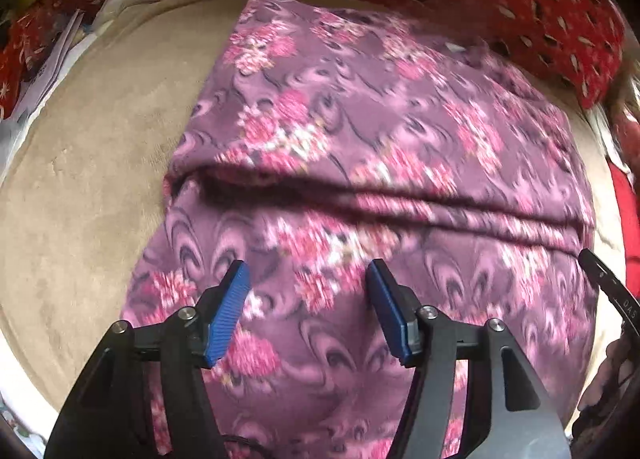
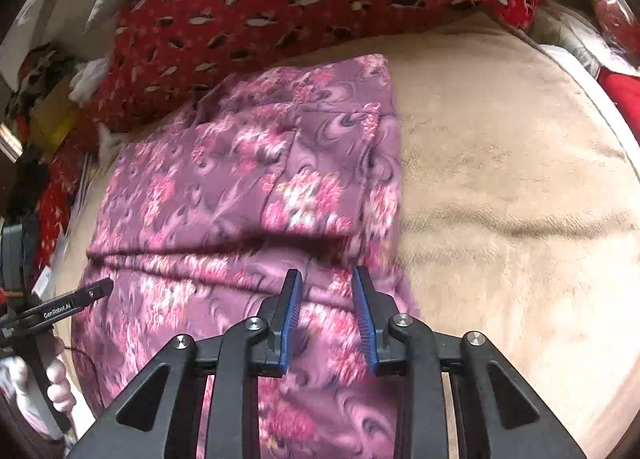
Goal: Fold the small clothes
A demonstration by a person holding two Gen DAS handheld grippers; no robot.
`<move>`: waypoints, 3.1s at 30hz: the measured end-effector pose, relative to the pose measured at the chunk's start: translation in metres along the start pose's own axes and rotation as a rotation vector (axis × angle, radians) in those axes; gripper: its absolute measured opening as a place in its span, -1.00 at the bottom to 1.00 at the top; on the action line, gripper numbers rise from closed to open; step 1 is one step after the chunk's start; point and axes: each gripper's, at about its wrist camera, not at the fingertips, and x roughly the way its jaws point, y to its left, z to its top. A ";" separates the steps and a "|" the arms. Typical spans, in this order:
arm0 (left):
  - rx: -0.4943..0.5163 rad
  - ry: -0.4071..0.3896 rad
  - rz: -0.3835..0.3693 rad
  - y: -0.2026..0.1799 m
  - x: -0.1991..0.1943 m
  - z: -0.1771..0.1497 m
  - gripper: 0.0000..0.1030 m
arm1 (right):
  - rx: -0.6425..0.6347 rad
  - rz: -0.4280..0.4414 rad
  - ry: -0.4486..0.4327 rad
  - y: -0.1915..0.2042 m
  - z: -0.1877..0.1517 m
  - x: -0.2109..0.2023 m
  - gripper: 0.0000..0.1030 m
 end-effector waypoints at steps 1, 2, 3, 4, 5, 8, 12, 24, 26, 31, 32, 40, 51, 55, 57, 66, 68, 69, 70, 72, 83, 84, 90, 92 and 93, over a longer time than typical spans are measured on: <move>-0.003 0.004 -0.006 0.001 -0.002 -0.004 0.17 | -0.010 -0.015 0.019 0.005 -0.004 -0.003 -0.43; -0.008 0.009 -0.010 0.002 -0.003 -0.007 0.17 | -0.018 -0.018 0.055 0.009 -0.009 -0.004 -0.40; -0.013 0.015 -0.014 0.003 -0.005 -0.011 0.17 | -0.031 -0.021 0.075 0.012 -0.016 -0.005 -0.40; -0.016 0.019 -0.016 0.002 -0.006 -0.015 0.17 | -0.057 -0.028 0.089 0.017 -0.024 -0.008 -0.34; -0.015 0.022 -0.017 0.002 -0.007 -0.020 0.17 | -0.102 -0.044 0.106 0.023 -0.037 -0.011 -0.31; 0.008 0.032 -0.005 -0.002 -0.010 -0.037 0.20 | -0.175 -0.082 0.116 0.033 -0.071 -0.027 -0.18; 0.046 0.028 0.023 -0.005 -0.014 -0.063 0.36 | -0.176 -0.098 0.114 0.029 -0.106 -0.048 -0.08; 0.076 0.050 0.038 -0.008 -0.016 -0.097 0.71 | -0.186 -0.176 0.079 0.039 -0.136 -0.053 0.46; 0.096 0.054 0.032 -0.002 -0.017 -0.104 0.72 | -0.169 -0.162 0.076 0.039 -0.136 -0.052 0.55; 0.089 0.065 -0.041 0.015 -0.035 -0.121 0.71 | -0.223 -0.162 0.104 0.050 -0.140 -0.058 0.58; 0.079 0.066 -0.059 0.023 -0.039 -0.129 0.71 | -0.209 -0.147 0.098 0.048 -0.142 -0.064 0.58; -0.039 0.064 -0.152 0.125 -0.081 -0.158 0.71 | -0.045 -0.060 0.050 -0.004 -0.167 -0.130 0.61; -0.150 0.282 -0.366 0.175 -0.068 -0.219 0.71 | 0.170 0.106 0.173 -0.061 -0.237 -0.132 0.64; -0.167 0.328 -0.400 0.169 -0.062 -0.229 0.69 | 0.195 0.194 0.198 -0.058 -0.246 -0.111 0.62; -0.169 0.335 -0.412 0.167 -0.063 -0.230 0.50 | 0.194 0.228 0.220 -0.057 -0.249 -0.103 0.49; -0.197 0.307 -0.498 0.176 -0.089 -0.222 -0.88 | 0.089 0.448 0.225 -0.043 -0.247 -0.125 -0.86; -0.203 0.275 -0.519 0.173 -0.097 -0.214 -0.88 | 0.085 0.493 0.179 -0.037 -0.239 -0.140 -0.86; -0.211 0.254 -0.540 0.172 -0.103 -0.206 -0.88 | 0.079 0.520 0.143 -0.033 -0.230 -0.149 -0.87; -0.221 0.241 -0.560 0.172 -0.107 -0.199 -0.88 | 0.080 0.540 0.116 -0.030 -0.224 -0.155 -0.87; -0.241 0.214 -0.595 0.170 -0.114 -0.184 -0.88 | 0.096 0.590 0.060 -0.025 -0.210 -0.166 -0.87; -0.321 0.019 -0.627 0.162 -0.123 -0.081 -0.88 | 0.206 0.734 -0.164 -0.017 -0.112 -0.178 -0.87; -0.329 0.007 -0.615 0.160 -0.120 -0.070 -0.88 | 0.217 0.730 -0.175 -0.019 -0.103 -0.174 -0.87; -0.401 -0.051 -0.594 0.167 -0.097 -0.008 -0.88 | 0.304 0.697 -0.226 -0.033 -0.040 -0.140 -0.87; -0.429 -0.057 -0.596 0.168 -0.084 0.019 -0.88 | 0.338 0.685 -0.236 -0.036 -0.019 -0.121 -0.87; -0.441 -0.058 -0.592 0.167 -0.077 0.034 -0.88 | 0.350 0.684 -0.239 -0.037 -0.011 -0.115 -0.87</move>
